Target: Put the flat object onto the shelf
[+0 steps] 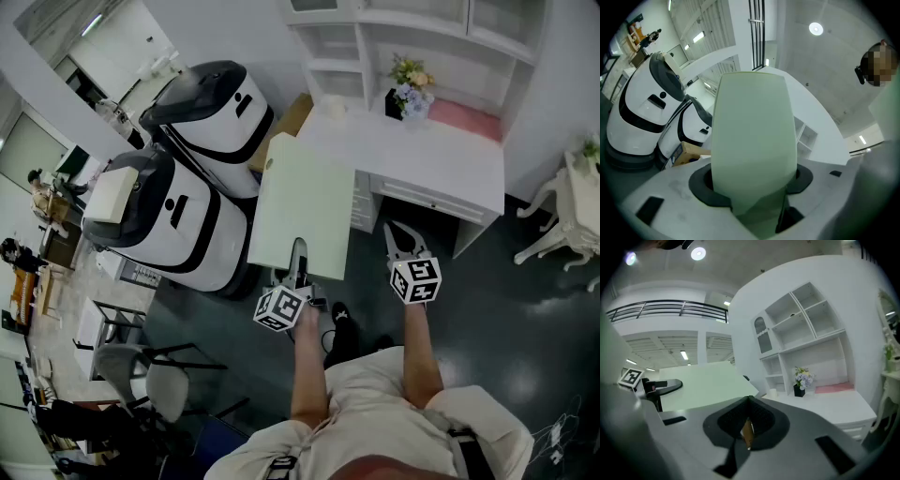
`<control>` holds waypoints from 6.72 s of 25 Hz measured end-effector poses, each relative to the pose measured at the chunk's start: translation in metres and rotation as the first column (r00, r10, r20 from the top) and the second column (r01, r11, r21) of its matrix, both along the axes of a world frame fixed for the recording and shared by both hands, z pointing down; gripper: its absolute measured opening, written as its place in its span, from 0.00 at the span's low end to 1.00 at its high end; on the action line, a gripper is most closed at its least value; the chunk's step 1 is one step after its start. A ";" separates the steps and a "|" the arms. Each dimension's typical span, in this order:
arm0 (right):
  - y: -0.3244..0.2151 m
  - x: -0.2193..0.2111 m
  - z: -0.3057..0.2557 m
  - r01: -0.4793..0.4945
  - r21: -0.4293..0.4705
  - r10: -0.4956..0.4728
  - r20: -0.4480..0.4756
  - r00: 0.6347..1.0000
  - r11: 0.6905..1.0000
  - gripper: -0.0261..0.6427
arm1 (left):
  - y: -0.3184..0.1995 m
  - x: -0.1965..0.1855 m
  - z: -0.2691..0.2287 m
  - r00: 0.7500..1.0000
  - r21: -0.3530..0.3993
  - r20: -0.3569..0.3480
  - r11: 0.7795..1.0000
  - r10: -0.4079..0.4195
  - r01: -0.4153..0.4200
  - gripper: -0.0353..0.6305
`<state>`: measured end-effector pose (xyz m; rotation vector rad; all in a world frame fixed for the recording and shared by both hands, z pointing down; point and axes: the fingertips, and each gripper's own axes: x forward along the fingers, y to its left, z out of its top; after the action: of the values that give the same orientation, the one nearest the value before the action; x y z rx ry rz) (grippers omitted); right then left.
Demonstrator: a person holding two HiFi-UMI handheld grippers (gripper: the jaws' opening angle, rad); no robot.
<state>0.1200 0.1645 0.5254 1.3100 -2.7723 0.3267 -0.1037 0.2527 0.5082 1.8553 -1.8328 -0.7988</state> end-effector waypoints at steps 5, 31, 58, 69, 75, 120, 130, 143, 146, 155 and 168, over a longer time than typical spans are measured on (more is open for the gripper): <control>0.036 0.018 0.004 0.041 0.012 -0.041 -0.022 0.999 0.999 0.14 | 0.034 0.022 0.012 0.999 0.012 -0.037 1.000 -0.021 0.021 0.45; 0.013 0.039 -0.017 0.104 0.039 -0.105 0.040 0.994 0.994 0.14 | -0.006 0.027 0.011 0.929 0.137 -0.370 0.990 0.028 0.025 0.45; -0.167 -0.036 -0.045 0.093 0.093 -0.086 -0.071 0.994 0.991 0.14 | -0.203 -0.057 -0.016 0.885 0.220 -0.452 0.975 0.115 -0.014 0.45; -0.196 -0.060 -0.026 0.013 0.071 -0.007 -0.080 0.997 0.997 0.14 | -0.246 -0.093 -0.002 0.866 0.218 -0.465 0.972 0.186 -0.092 0.45; -0.200 -0.071 -0.020 -0.001 0.054 0.006 -0.090 0.996 0.999 0.14 | -0.248 -0.110 0.008 0.870 0.174 -0.462 0.980 0.172 -0.101 0.45; -0.402 -0.128 -0.037 0.005 0.059 -0.004 -0.022 1.000 0.998 0.14 | -0.460 -0.123 0.020 0.790 0.126 -0.568 0.973 0.229 -0.191 0.45; -0.451 -0.145 -0.044 0.040 0.082 -0.036 -0.048 0.998 0.996 0.14 | -0.523 -0.128 0.028 0.732 0.118 -0.630 0.963 0.260 -0.241 0.45; -0.497 -0.132 -0.031 -0.005 0.053 0.008 -0.050 0.999 0.999 0.14 | -0.576 -0.124 0.053 0.665 0.090 -0.709 0.965 0.235 -0.245 0.45; -0.505 -0.130 -0.031 -0.009 0.054 0.012 -0.054 0.998 0.999 0.14 | -0.584 -0.124 0.062 0.661 0.068 -0.718 0.967 0.219 -0.247 0.45; -0.517 -0.141 -0.027 0.065 0.041 -0.062 -0.071 0.996 0.997 0.14 | -0.607 -0.119 0.073 0.603 0.062 -0.773 0.970 0.196 -0.236 0.45; -0.522 -0.163 -0.038 0.225 0.095 -0.222 -0.045 0.974 0.970 0.14 | -0.634 -0.116 0.079 0.604 0.052 -0.775 0.972 0.185 -0.231 0.45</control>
<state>-0.0434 -0.3575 0.4872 0.9945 -2.9029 0.1531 -0.2200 -0.3816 0.5869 1.3052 -1.0334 -1.2028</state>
